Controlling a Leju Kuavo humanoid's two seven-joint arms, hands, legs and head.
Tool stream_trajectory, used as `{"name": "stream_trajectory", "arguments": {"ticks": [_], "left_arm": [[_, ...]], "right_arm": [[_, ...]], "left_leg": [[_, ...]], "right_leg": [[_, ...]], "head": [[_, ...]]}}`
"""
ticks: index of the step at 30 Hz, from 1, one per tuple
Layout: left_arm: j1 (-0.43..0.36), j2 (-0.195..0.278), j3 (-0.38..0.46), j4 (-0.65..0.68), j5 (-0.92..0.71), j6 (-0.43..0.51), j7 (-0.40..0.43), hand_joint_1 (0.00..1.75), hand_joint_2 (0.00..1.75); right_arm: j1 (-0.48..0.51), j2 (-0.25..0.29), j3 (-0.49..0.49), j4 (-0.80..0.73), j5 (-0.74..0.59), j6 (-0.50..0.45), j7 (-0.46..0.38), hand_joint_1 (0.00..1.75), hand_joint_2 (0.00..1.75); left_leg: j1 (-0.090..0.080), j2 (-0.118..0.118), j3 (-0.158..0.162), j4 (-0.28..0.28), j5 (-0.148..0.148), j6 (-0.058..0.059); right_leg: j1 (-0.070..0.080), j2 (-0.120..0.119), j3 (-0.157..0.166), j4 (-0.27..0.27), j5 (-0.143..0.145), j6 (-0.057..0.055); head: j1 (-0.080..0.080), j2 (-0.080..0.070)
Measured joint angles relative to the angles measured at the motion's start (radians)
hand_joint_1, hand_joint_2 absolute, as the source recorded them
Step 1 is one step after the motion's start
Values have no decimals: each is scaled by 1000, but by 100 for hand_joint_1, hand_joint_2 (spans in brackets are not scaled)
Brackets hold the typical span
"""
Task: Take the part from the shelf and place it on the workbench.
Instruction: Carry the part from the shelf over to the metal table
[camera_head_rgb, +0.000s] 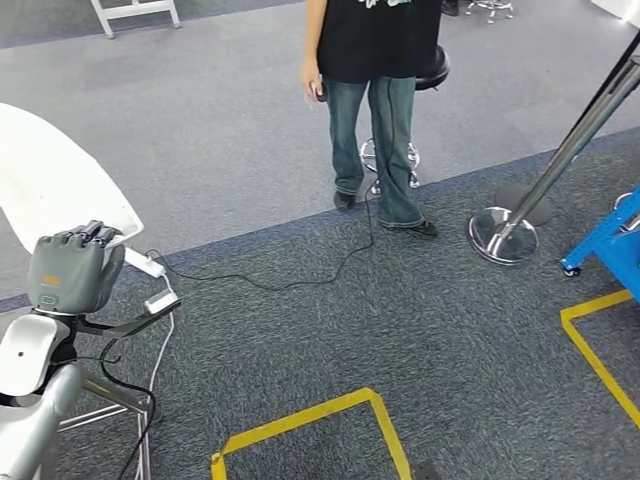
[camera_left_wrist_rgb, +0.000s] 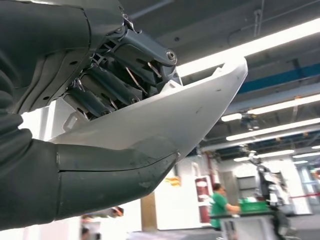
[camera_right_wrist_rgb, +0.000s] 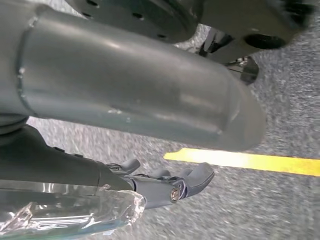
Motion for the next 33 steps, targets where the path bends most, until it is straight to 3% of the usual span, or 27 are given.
{"name": "stream_trajectory", "arguments": {"ticks": [2, 3, 5, 7, 9, 11, 12, 14, 16, 18, 20, 22, 24, 26, 27, 28, 31, 33], "left_arm": [[-2, 1, 1, 0, 1, -2, -1, 175, 175], [-2, 2, 2, 0, 2, -3, -2, 175, 175], [0, 7, 4, 0, 3, -4, -3, 175, 175], [1, 13, 8, 1, 3, -4, -4, 175, 175], [-2, 16, 10, 1, 3, -5, -4, 175, 175], [0, 17, 10, 3, 3, -6, -4, 175, 175], [1, 17, 10, 3, 3, -6, -4, 175, 175], [3, 18, 12, 4, 3, -7, -4, 175, 175], [1, 19, 17, 4, 3, -10, -5, 175, 175], [-2, 21, 20, 4, 3, -14, -5, 175, 175], [0, 22, 23, 4, 3, -17, -6, 175, 175], [1, 25, 26, 4, 3, -19, -6, 175, 175], [0, 24, 26, 3, 4, -20, -6, 175, 175], [1, 23, 26, 3, 4, -22, -6, 175, 175], [3, 22, 26, 3, 4, -23, -6, 175, 175], [5, 21, 26, 3, 4, -25, -6, 175, 175], [6, 20, 26, 3, 4, -29, -6, 175, 175], [6, 20, 26, 3, 4, -29, -6, 175, 175]], "right_arm": [[-3, 0, 0, 1, 1, 0, 1, 0, 0], [-5, 1, 0, 1, 2, 1, 2, 0, 0], [-9, 2, 0, 3, 3, 2, 3, 0, 0], [-14, 5, -1, 4, 3, 3, 2, 0, 0], [-16, 6, -1, 7, 3, 3, 2, 0, 0], [-15, 7, -1, 11, 3, 4, 1, 0, 0], [-15, 7, -1, 14, 3, 4, 0, 0, 0], [-22, 7, -1, 22, 3, 2, -8, 0, 0], [-35, 7, -1, 37, 3, -1, -22, 0, 0], [-46, 8, -1, 55, 2, -5, -32, 0, 0], [-53, 8, -1, 69, 2, -7, -39, 0, 0], [-60, 8, -1, 78, 2, -9, -43, 0, 0], [-64, 8, -1, 88, 2, -10, -45, 0, 0], [-64, 8, -1, 98, 2, -11, -45, 0, 0], [-63, 8, -1, 102, 2, -12, -46, 0, 0], [-64, 8, -1, 105, 2, -13, -48, 0, 0], [-69, 8, -1, 114, 2, -17, -53, 0, 0], [-71, 8, -1, 116, 2, -18, -54, 0, 0]], "left_leg": [[1, -24, -6, 2, 3, -11], [4, -35, -10, 2, 6, -18], [9, -51, -17, 0, 11, -33], [8, -12, -33, 30, -9, -43], [5, 48, -82, 134, -68, -52], [7, 66, -135, 250, -115, -57], [7, 68, -142, 268, -114, -58], [6, 79, -97, 193, -62, -55], [-4, 130, -24, 63, -15, -42], [-15, 165, 4, 6, -9, -27], [-16, 145, 1, 1, -9, -14], [-10, 120, 1, -4, -4, -4], [-6, 97, 0, -7, -1, 5], [-5, 71, -2, -6, 0, 8], [-5, 57, -3, -6, 0, 8], [-5, 42, -2, -6, 0, 7], [-3, 5, 0, -3, 1, 2], [-2, -3, 0, -2, 0, -1]], "right_leg": [[-4, 48, 46, -100, 33, -6], [-4, 59, 54, -114, 32, -8], [-2, 39, 59, -119, 34, -14], [-3, 12, 64, -127, 39, -26], [-1, -19, 67, -130, 39, -36], [2, -50, 67, -130, 36, -40], [3, -66, 67, -130, 35, -40], [5, -94, 71, -129, 31, -39], [11, -117, 76, -128, 26, -33], [18, -139, 79, -126, 20, -24], [21, -160, 83, -127, 15, -15], [16, -128, 74, -102, -8, -5], [11, -69, 25, 1, -65, 2], [9, -48, -41, 132, -115, 5], [9, -45, -59, 160, -115, 6], [9, -43, -60, 150, -95, 5], [2, -11, 10, -22, 16, 2], [0, 9, 34, -77, 43, 1]], "head": [[0, 0], [-1, 0], [-1, 0], [-4, 0], [-9, 0], [-10, 0], [-10, 0], [-10, 0], [-10, 0], [-9, 0], [-8, 0], [-6, 0], [-1, 0], [1, 0], [1, 0], [0, 0], [1, 0], [1, 0]]}}
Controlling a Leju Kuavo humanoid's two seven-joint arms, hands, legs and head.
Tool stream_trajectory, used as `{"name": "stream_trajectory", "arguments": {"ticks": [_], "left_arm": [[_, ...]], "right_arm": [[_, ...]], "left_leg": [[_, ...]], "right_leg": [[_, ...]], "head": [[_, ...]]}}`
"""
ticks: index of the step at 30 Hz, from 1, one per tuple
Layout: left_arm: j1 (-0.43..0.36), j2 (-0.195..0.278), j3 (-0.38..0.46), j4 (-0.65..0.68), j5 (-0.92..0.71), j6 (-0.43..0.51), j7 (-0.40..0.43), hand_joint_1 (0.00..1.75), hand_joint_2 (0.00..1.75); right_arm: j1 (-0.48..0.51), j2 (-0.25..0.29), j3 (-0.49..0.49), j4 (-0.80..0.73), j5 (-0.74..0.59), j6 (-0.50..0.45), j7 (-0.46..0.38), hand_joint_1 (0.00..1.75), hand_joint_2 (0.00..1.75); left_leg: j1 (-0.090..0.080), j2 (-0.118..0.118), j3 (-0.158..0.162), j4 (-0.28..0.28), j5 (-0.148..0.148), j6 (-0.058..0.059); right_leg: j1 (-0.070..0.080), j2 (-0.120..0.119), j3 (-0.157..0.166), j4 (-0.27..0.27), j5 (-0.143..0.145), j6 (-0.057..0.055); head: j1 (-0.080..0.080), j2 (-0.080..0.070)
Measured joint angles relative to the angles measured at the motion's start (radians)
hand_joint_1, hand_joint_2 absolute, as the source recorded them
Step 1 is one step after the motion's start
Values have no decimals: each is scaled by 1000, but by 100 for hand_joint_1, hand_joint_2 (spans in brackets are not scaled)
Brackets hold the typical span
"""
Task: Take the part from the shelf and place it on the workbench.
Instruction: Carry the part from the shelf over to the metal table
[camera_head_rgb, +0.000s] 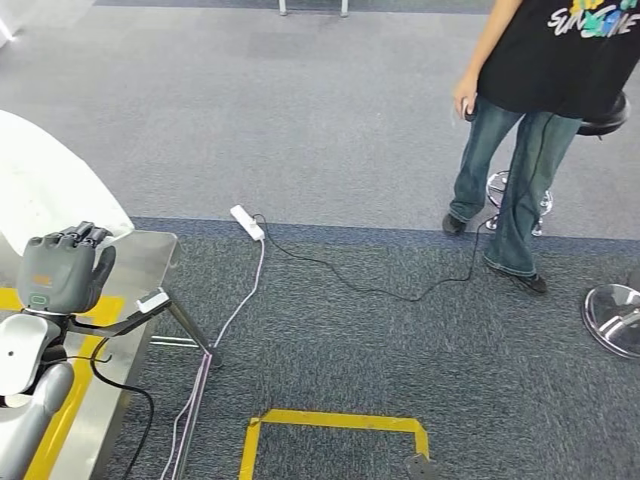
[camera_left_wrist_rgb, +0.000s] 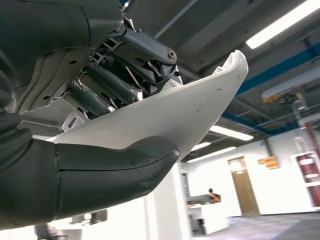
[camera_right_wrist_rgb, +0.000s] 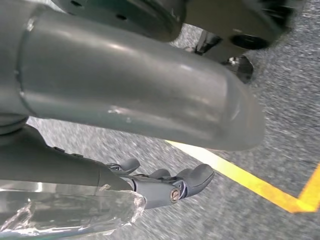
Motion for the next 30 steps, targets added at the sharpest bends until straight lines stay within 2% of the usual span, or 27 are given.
{"name": "stream_trajectory", "arguments": {"ticks": [2, 4, 5, 6, 7, 8, 9, 10, 11, 12, 13, 14, 15, 16, 17, 18, 19, 20, 21, 23, 24, 25, 26, 27, 28, 30], "left_arm": [[-1, 0, 0, 0, 0, 0, 0, 175, 175], [1, 2, 0, -2, 0, -2, 0, 175, 175], [1, 4, 1, -2, 0, -2, 0, 175, 175], [2, 6, 1, -3, 0, -2, 0, 175, 175], [2, 7, 1, -4, 0, -3, 0, 175, 175], [1, 7, 1, -4, 0, -3, 0, 175, 175], [2, 6, 1, -4, 0, -3, 0, 175, 175], [4, 6, 1, -3, 0, -3, 0, 175, 175], [6, 6, 1, -3, 0, -3, 0, 175, 175], [7, 6, 1, -4, 0, -3, 0, 175, 175], [7, 6, 1, -4, 0, -3, 0, 175, 175], [6, 6, 2, -4, 0, -3, 0, 175, 175], [5, 6, 2, -5, 0, -3, 0, 175, 175], [4, 6, 3, -5, 0, -3, 1, 175, 175], [3, 7, 3, -6, 0, -3, 1, 175, 175], [4, 8, 4, -7, 0, -3, 1, 175, 175], [6, 10, 5, -7, 0, -4, 2, 175, 175], [6, 11, 6, -8, 0, -4, 2, 175, 175], [5, 12, 7, -10, 1, -4, 2, 175, 175], [3, 10, 7, -12, 1, -5, 2, 175, 175], [4, 9, 7, -12, 1, -5, 2, 175, 175], [5, 8, 7, -12, 1, -5, 2, 175, 175], [6, 8, 7, -12, 1, -5, 2, 175, 175], [7, 7, 7, -12, 1, -5, 2, 175, 175], [8, 7, 7, -12, 1, -5, 2, 175, 175], [7, 7, 7, -12, 1, -5, 2, 175, 175]], "right_arm": [[0, 0, 0, 2, 0, 0, 0, 0, 0], [-2, 0, 0, 8, 0, 0, -2, 0, 0], [-4, 0, -1, 10, 0, -1, -3, 0, 0], [-6, 1, -1, 12, -1, -1, -5, 0, 0], [-6, 1, -1, 13, -1, -1, -5, 0, 0], [-5, 1, -1, 14, -1, -1, -6, 0, 0], [-4, 2, -1, 16, -1, -1, -6, 0, 0], [-3, 2, -1, 17, -1, -1, -6, 0, 0], [-3, 2, -1, 18, -1, -1, -6, 0, 0], [-4, 2, -1, 18, -1, -2, -7, 0, 0], [-5, 2, -2, 19, -1, -2, -8, 0, 0], [-7, 2, -2, 19, -1, -2, -8, 0, 0], [-9, 2, -2, 20, -1, -3, -9, 0, 0], [-11, 2, -2, 21, -1, -5, -10, 0, 0], [-12, 2, -2, 22, -1, -6, -12, 0, 0], [-13, 2, -3, 24, -2, -7, -13, 0, 0], [-14, 2, -3, 24, -2, -7, -14, 0, 0], [-16, 2, -3, 25, -2, -8, -15, 0, 0], [-17, 2, -4, 25, -2, -8, -16, 0, 0], [-15, 2, -4, 28, -2, -9, -17, 0, 0], [-14, 2, -4, 30, -2, -9, -16, 0, 0], [-12, 2, -4, 31, -2, -9, -16, 0, 0], [-11, 2, -4, 33, -2, -9, -16, 0, 0], [-11, 2, -5, 34, -2, -9, -16, 0, 0], [-11, 2, -5, 34, -2, -9, -16, 0, 0], [-13, 2, -5, 35, -2, -9, -16, 0, 0]], "left_leg": [[-1, -5, -3, 3, 0, -3], [2, -23, -15, 7, 4, -20], [3, -17, -26, 20, -3, -30], [4, 0, -44, 49, -20, -39], [3, 27, -67, 99, -48, -44], [2, 51, -98, 165, -80, -47], [3, 63, -127, 226, -103, -49], [4, 69, -144, 265, -112, -50], [4, 72, -144, 270, -103, -50], [3, 76, -123, 235, -77, -47], [1, 88, -87, 172, -43, -42], [-5, 115, -49, 106, -22, -35], [-11, 139, -20, 53, -9, -27], [-17, 157, -4, 22, -6, -20], [-22, 162, -2, 11, -12, -15], [-22, 150, -4, 8, -10, -10], [-20, 138, -4, 4, -8, -5], [-17, 126, -4, 0, -5, 0], [-14, 114, -3, -4, -2, 6], [-10, 90, -3, -6, 0, 12], [-10, 78, -4, -6, 1, 13], [-9, 64, -4, -5, 1, 14], [-9, 50, -5, -5, 1, 13], [-8, 35, -4, -5, 2, 12], [-7, 21, -3, -4, 2, 10], [-6, -6, -6, -1, 3, 1]], "right_leg": [[-2, 16, 6, -14, -5, 0], [-3, 21, 20, -33, -12, -8], [-4, 13, 27, -41, -14, -16], [-2, -7, 30, -43, -12, -25], [-2, -25, 33, -46, -11, -32], [0, -39, 33, -46, -12, -36], [2, -54, 33, -46, -13, -38], [4, -69, 33, -46, -15, -39], [6, -84, 34, -45, -16, -40], [8, -97, 36, -45, -18, -40], [10, -110, 39, -45, -20, -39], [14, -122, 41, -45, -23, -37], [18, -132, 43, -44, -27, -34], [21, -143, 45, -43, -29, -30], [24, -155, 46, -43, -32, -26], [25, -167, 48, -44, -33, -22], [24, -169, 48, -44, -37, -17], [22, -151, 44, -34, -47, -12], [20, -124, 32, -6, -66, -7], [15, -67, -23, 112, -127, -2], [14, -57, -58, 181, -155, 0], [14, -54, -85, 231, -167, 1], [13, -53, -97, 246, -160, 3], [11, -51, -90, 220, -132, 3], [9, -43, -66, 159, -91, 3], [1, 1, -5, 23, -31, 3]], "head": [[-1, 0], [-2, 0], [-6, 0], [-9, 0], [-12, 0], [-15, 0], [-15, 0], [-15, 0], [-15, 0], [-15, 0], [-15, 0], [-15, 0], [-15, 0], [-14, 0], [-13, 0], [-13, 0], [-13, 0], [-13, 0], [-10, 0], [-5, 0], [-4, 0], [-3, 0], [-3, 0], [-3, 0], [-3, 0], [-3, 0]]}}
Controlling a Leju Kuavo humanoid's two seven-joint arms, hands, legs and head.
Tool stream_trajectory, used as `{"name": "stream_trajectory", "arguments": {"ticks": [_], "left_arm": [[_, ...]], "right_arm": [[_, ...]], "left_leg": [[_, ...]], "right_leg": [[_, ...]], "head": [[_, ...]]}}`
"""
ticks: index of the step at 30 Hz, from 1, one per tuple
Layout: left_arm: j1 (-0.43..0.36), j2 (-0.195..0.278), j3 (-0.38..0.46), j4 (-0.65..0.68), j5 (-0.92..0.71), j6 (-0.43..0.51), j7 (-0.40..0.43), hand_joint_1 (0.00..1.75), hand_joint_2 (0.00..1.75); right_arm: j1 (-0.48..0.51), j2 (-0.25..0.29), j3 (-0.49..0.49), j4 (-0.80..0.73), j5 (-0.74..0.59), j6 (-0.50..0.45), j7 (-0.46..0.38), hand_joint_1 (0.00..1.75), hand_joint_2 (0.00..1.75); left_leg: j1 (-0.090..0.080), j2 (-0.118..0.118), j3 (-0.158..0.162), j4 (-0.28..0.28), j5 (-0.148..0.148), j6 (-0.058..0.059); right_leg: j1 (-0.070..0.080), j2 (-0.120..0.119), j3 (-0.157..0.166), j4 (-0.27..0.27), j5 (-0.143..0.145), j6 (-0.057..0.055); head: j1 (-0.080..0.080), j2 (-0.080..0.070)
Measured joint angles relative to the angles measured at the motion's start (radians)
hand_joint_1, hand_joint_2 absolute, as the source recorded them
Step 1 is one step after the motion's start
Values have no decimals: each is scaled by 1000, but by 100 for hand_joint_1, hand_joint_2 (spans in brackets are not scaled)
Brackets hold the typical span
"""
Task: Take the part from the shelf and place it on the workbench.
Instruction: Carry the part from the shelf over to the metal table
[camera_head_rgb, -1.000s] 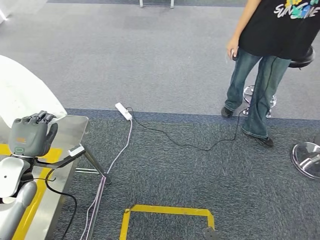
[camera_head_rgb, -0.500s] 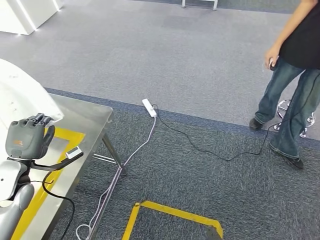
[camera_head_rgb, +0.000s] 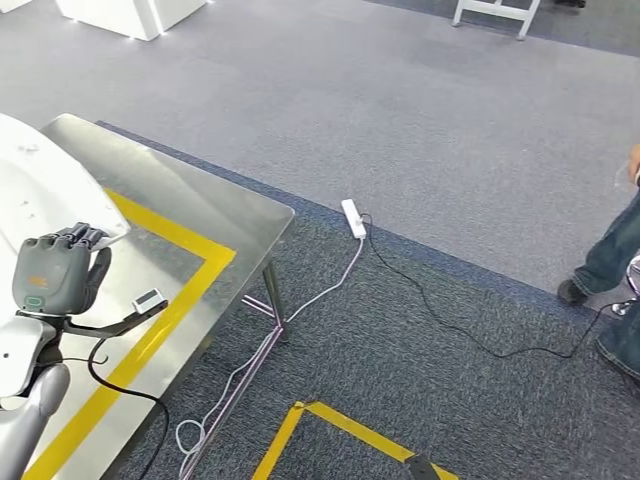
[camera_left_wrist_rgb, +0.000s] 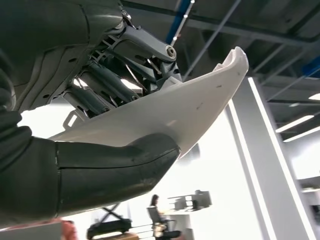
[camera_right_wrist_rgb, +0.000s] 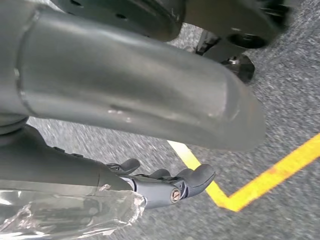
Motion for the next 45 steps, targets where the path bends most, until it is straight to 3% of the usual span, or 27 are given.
{"name": "stream_trajectory", "arguments": {"ticks": [2, 4, 6, 8, 10, 11, 12, 13, 15, 17, 19, 20, 22, 24, 26, 27, 28, 30, 31, 33, 35, 37, 39, 41, 42, 43, 45], "left_arm": [[-1, 1, 0, 0, 0, 0, 0, 175, 175], [1, 4, 0, 0, 0, 0, -1, 175, 175], [1, 9, 1, -1, 0, 0, -2, 175, 175], [-2, 11, 1, -1, 0, 0, -2, 175, 175], [0, 10, 0, -1, 0, 0, -2, 175, 175], [2, 10, 0, -1, 0, 0, -2, 175, 175], [3, 10, 0, -1, 0, 0, -2, 175, 175], [4, 10, 0, -1, 0, 0, -2, 175, 175], [1, 10, 0, -1, 0, -1, -2, 175, 175], [-4, 9, 0, -1, 0, -3, -2, 175, 175], [-3, 10, 0, -2, 0, -5, -2, 175, 175], [-2, 11, 0, -2, 0, -7, -2, 175, 175], [-3, 11, 0, -4, -1, -11, -2, 175, 175], [-5, 6, -5, -5, -6, -16, -2, 175, 175], [-4, 1, -12, -5, -12, -18, -2, 175, 175], [-3, -1, -15, -6, -15, -19, -2, 175, 175], [-3, -3, -18, -7, -17, -19, -2, 175, 175], [-3, -5, -23, -12, -20, -19, -2, 175, 175], [-4, -7, -24, -15, -20, -19, -1, 175, 175], [-5, -9, -29, -20, -21, -18, 1, 175, 175], [-3, -8, -35, -22, -25, -14, 3, 175, 175], [-3, -6, -39, -24, -31, -9, 7, 175, 175], [-5, -6, -42, -25, -36, -3, 10, 175, 175], [-3, -6, -46, -25, -40, 1, 13, 175, 175], [-2, -6, -48, -25, -41, 4, 14, 175, 175], [0, -6, -49, -25, -42, 8, 14, 175, 175], [-1, -4, -50, -25, -44, 17, 15, 175, 175]], "right_arm": [[0, 0, 0, 2, 0, 0, -1, 0, 0], [0, 0, -1, 4, 0, -1, -1, 0, 0], [-3, 0, -2, 5, 0, -2, -2, 0, 0], [-2, 1, -3, 6, 0, -2, -4, 0, 0], [1, 1, -3, 7, 0, -2, -4, 0, 0], [1, 0, -4, 7, 0, -2, -4, 0, 0], [1, 0, -4, 7, 0, -2, -5, 0, 0], [0, 1, -4, 7, 0, -2, -5, 0, 0], [-2, 1, -4, 7, 0, -2, -7, 0, 0], [-2, 1, -5, 8, 0, -4, -8, 0, 0], [-4, 1, -5, 9, 0, -5, -10, 0, 0], [-5, 1, -5, 9, 1, -6, -11, 0, 0], [-7, 1, -6, 11, 0, -12, -17, 0, 0], [-1, 1, -8, 14, 0, -19, -24, 0, 0], [11, 1, -13, 15, 0, -25, -28, 0, 0], [17, 1, -16, 15, 0, -26, -29, 0, 0], [20, 1, -19, 15, 0, -27, -29, 0, 0], [24, 1, -23, 15, 0, -27, -28, 0, 0], [27, 1, -24, 12, 0, -25, -24, 0, 0], [39, 1, -26, -2, 2, -21, -10, 0, 0], [53, 1, -30, -27, 8, -13, 6, 0, 0], [63, 1, -35, -52, 17, -4, 17, 0, 0], [72, 2, -40, -70, 22, 2, 24, 0, 0], [82, 2, -45, -82, 26, 6, 29, 0, 0], [85, 2, -48, -87, 28, 7, 30, 0, 0], [86, 3, -49, -92, 31, 9, 31, 0, 0], [86, 4, -50, -99, 36, 11, 32, 0, 0]], "left_leg": [[2, -23, -9, 3, 5, -13], [7, -40, -17, 3, 10, -26], [6, -8, -32, 31, -9, -35], [4, 49, -81, 137, -65, -42], [6, 73, -140, 261, -114, -47], [7, 76, -152, 286, -115, -48], [7, 78, -143, 272, -98, -47], [6, 87, -115, 222, -67, -44], [-3, 135, -39, 87, -16, -32], [-14, 171, -2, 16, -7, -19], [-16, 153, -3, 6, -10, -9], [-15, 140, -2, 2, -8, -4], [-9, 115, 1, -4, -3, 6], [-7, 91, 0, -5, -3, 12], [-7, 61, 0, -4, -3, 14], [-7, 45, 1, -4, -3, 13], [-6, 29, 2, -3, -3, 12], [-5, 2, 1, 0, -4, 6], [-5, -10, -1, 3, -4, 1], [-3, -33, -9, 6, -1, -11], [1, -43, -14, 7, 1, -22], [0, 4, -34, 49, -27, -31], [-1, 61, -87, 163, -87, -38], [2, 75, -140, 271, -126, -42], [3, 77, -144, 282, -119, -41], [3, 80, -128, 252, -95, -39], [-4, 118, -54, 121, -37, -30]], "right_leg": [[-3, 28, 29, -56, 10, -4], [-1, 8, 33, -61, 12, -14], [-1, -15, 37, -66, 16, -27], [1, -41, 40, -70, 16, -38], [4, -69, 40, -70, 13, -43], [5, -83, 40, -69, 12, -44], [6, -96, 41, -69, 11, -44], [7, -109, 43, -69, 9, -43], [13, -133, 49, -68, 2, -38], [21, -157, 52, -67, -4, -30], [24, -182, 55, -69, -10, -22], [22, -176, 55, -65, -16, -17], [18, -126, 30, -9, -53, -8], [14, -70, -35, 121, -113, -4], [13, -55, -93, 219, -136, -2], [12, -53, -98, 215, -118, -2], [11, -49, -85, 174, -83, -2], [4, -6, -29, 37, -10, -3], [1, 17, -5, -15, 9, -4], [-1, 40, 17, -53, 11, -8], [1, 17, 24, -57, 14, -19], [1, -8, 29, -64, 16, -32], [4, -36, 33, -66, 14, -42], [7, -67, 34, -66, 11, -46], [8, -83, 34, -65, 9, -46], [10, -97, 36, -65, 7, -46], [15, -123, 42, -65, 2, -43]], "head": [[-1, 0], [-1, 0], [-4, 0], [-9, 0], [-10, 0], [-10, 0], [-10, 0], [-10, 0], [-10, 0], [-9, 0], [-7, 0], [-6, 0], [-2, 0], [3, 0], [4, 0], [5, 0], [4, 0], [5, 0], [4, 0], [3, 0], [3, 0], [-1, 0], [-5, 0], [-5, 0], [-5, 0], [-5, 0], [-5, 0]]}}
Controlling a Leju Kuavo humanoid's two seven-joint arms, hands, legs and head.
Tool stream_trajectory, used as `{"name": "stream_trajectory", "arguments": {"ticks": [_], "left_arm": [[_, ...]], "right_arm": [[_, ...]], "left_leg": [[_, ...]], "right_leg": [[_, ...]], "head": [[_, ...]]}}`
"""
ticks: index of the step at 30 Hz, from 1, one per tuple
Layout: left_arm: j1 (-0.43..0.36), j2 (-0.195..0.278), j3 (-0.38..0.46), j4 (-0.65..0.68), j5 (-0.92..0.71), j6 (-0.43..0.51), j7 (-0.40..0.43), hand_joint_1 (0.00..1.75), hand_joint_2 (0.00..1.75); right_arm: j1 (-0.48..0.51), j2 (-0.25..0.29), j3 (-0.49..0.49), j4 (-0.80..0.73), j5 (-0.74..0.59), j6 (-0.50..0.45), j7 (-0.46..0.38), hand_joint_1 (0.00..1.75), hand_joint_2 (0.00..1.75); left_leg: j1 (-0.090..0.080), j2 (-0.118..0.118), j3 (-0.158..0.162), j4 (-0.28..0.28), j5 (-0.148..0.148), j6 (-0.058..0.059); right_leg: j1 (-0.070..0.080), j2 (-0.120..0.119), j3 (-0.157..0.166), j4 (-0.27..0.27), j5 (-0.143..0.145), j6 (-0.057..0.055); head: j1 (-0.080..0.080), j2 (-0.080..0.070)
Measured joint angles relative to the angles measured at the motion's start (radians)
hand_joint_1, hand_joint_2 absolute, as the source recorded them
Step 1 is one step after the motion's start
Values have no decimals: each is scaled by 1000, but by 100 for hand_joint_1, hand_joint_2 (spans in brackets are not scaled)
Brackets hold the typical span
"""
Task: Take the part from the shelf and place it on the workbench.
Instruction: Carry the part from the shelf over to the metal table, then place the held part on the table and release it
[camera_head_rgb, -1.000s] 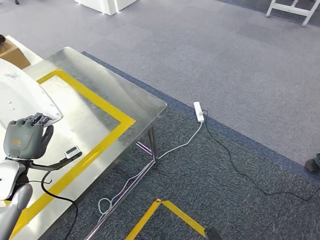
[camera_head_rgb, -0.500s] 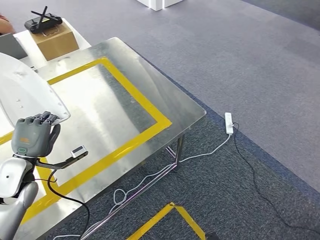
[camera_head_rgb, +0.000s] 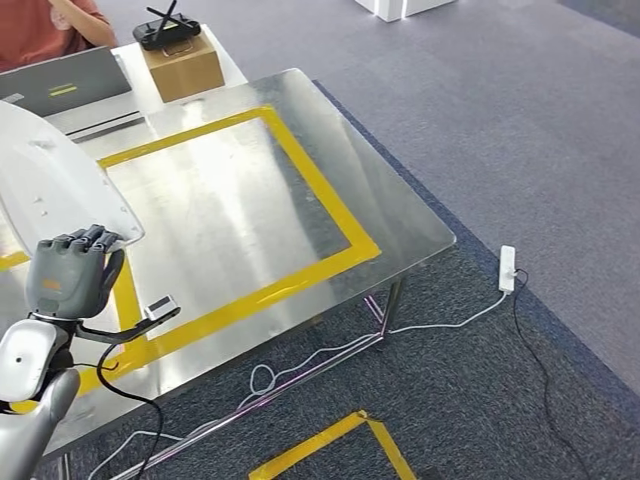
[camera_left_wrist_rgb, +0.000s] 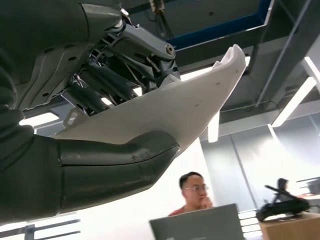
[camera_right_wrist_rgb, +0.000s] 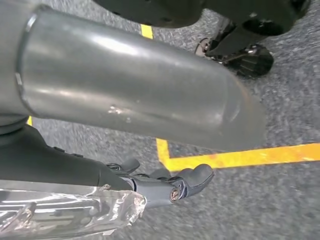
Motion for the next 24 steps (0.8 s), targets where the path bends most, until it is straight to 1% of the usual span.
{"name": "stream_trajectory", "arguments": {"ticks": [1, 2, 3, 4, 5, 6, 7, 8, 9, 10, 11, 12, 13, 14, 15, 16, 17, 18, 20, 21, 22, 23, 24], "left_arm": [[-1, 1, 0, 0, 0, 4, -1, 175, 175], [-3, 3, 0, 0, 1, 8, -2, 175, 175], [-3, 4, 1, 0, 2, 11, -4, 175, 175], [-3, 7, 1, 0, 3, 13, -7, 175, 175], [-2, 10, 1, 0, 5, 15, -11, 175, 175], [-2, 13, 2, 0, 7, 16, -14, 175, 175], [-4, 15, 2, 0, 10, 17, -18, 175, 175], [-5, 15, 2, 0, 15, 18, -22, 175, 175], [-7, 15, 2, 0, 20, 19, -26, 175, 175], [-7, 15, 1, 1, 23, 19, -30, 175, 175], [-6, 14, 0, 1, 26, 18, -33, 175, 175], [-6, 14, 0, 1, 27, 18, -35, 175, 175], [-5, 14, -1, 1, 29, 17, -36, 175, 175], [-5, 14, -1, 1, 32, 16, -38, 175, 175], [-6, 14, -1, 1, 37, 14, -42, 175, 175], [-7, 15, -2, 1, 45, 10, -49, 175, 175], [-9, 16, -2, 1, 55, 6, -57, 175, 175], [-11, 18, -3, 1, 65, 3, -67, 175, 175], [-12, 28, -7, 1, 93, -14, -93, 175, 175], [-13, 36, -11, 1, 112, -35, -111, 175, 175], [-16, 45, -16, 2, 133, -63, -131, 175, 175], [-21, 54, -22, 2, 152, -94, -149, 175, 175], [-25, 61, -28, 4, 165, -118, -161, 175, 175]], "right_arm": [[-1, 1, 0, -3, 2, 1, 0, 0, 0], [-1, 1, -1, -5, 4, 1, 0, 0, 0], [-1, 1, -2, -6, 5, 2, 0, 0, 0], [-1, 2, -2, -8, 7, 2, 0, 0, 0], [-2, 3, -3, -10, 8, 3, 1, 0, 0], [-2, 3, -4, -14, 11, 5, 1, 0, 0], [-2, 4, -5, -18, 13, 7, 1, 0, 0], [-1, 4, -6, -22, 15, 10, 2, 0, 0], [1, 4, -7, -24, 17, 14, 4, 0, 0], [3, 4, -8, -27, 18, 16, 6, 0, 0], [6, 4, -9, -29, 19, 18, 8, 0, 0], [8, 4, -9, -30, 19, 19, 9, 0, 0], [9, 4, -10, -32, 19, 20, 10, 0, 0], [10, 4, -11, -35, 20, 21, 11, 0, 0], [10, 4, -12, -38, 20, 22, 12, 0, 0], [10, 4, -13, -42, 21, 25, 13, 0, 0], [10, 4, -14, -44, 21, 29, 14, 0, 0], [11, 4, -14, -47, 22, 33, 14, 0, 0], [11, 4, -14, -54, 18, 50, 10, 0, 0], [11, 5, -15, -58, 13, 64, 6, 0, 0], [11, 5, -16, -61, 7, 79, 2, 0, 0], [11, 6, -17, -63, 2, 93, -2, 0, 0], [12, 6, -18, -63, -1, 102, -4, 0, 0]], "left_leg": [[-6, 24, 32, -57, 15, 7], [-11, 42, 52, -94, 20, 13], [-16, 48, 57, -108, 17, 17], [-17, 36, 57, -112, 17, 22], [-16, 23, 57, -116, 19, 27], [-13, 11, 58, -119, 21, 32], [-10, -1, 60, -122, 23, 38], [-7, -13, 61, -124, 25, 42], [-6, -25, 61, -124, 25, 45], [-6, -38, 61, -124, 25, 47], [-6, -52, 61, -123, 25, 47], [-6, -67, 61, -123, 25, 47], [-6, -82, 63, -122, 24, 46], [-5, -96, 64, -122, 24, 45], [-4, -109, 66, -122, 23, 43], [-5, -121, 65, -118, 22, 40], [-5, -132, 63, -117, 22, 35], [-4, -142, 59, -116, 23, 29], [0, -158, 53, -116, 26, 16], [1, -150, 50, -111, 21, 11], [1, -131, 42, -91, 7, 6], [0, -104, 24, -52, -18, 1], [0, -74, -4, 8, -49, -3]], "right_leg": [[3, -11, 2, 1, -4, 3], [6, -21, 5, 1, -8, 7], [9, -33, 7, 0, -11, 11], [10, -46, 10, -1, -14, 15], [9, -49, 11, 0, -17, 20], [7, -34, 8, 9, -27, 25], [5, -8, -4, 36, -44, 29], [2, 25, -29, 87, -72, 33], [1, 52, -62, 156, -104, 34], [0, 63, -100, 228, -133, 36], [-1, 68, -131, 282, -148, 37], [-1, 69, -147, 300, -141, 37], [-2, 71, -143, 278, -114, 37], [-3, 79, -122, 221, -73, 36], [-6, 100, -92, 149, -33, 35], [-11, 123, -63, 81, -6, 34], [-13, 142, -41, 36, 7, 33], [-14, 155, -30, 15, 9, 31], [-12, 143, -22, 9, 10, 22], [-12, 137, -20, 6, 12, 16], [-13, 130, -17, 1, 15, 9], [-13, 123, -14, -2, 16, 3], [-11, 116, -13, -3, 16, -1]], "head": [[0, 0], [0, 0], [1, 0], [1, 0], [1, 0], [1, 0], [2, 0], [4, 0], [6, 0], [8, 0], [8, 0], [9, 0], [9, 0], [9, 0], [9, 0], [9, 0], [9, 0], [9, 0], [9, 0], [8, 0], [5, 0], [3, 0], [0, 0]]}}
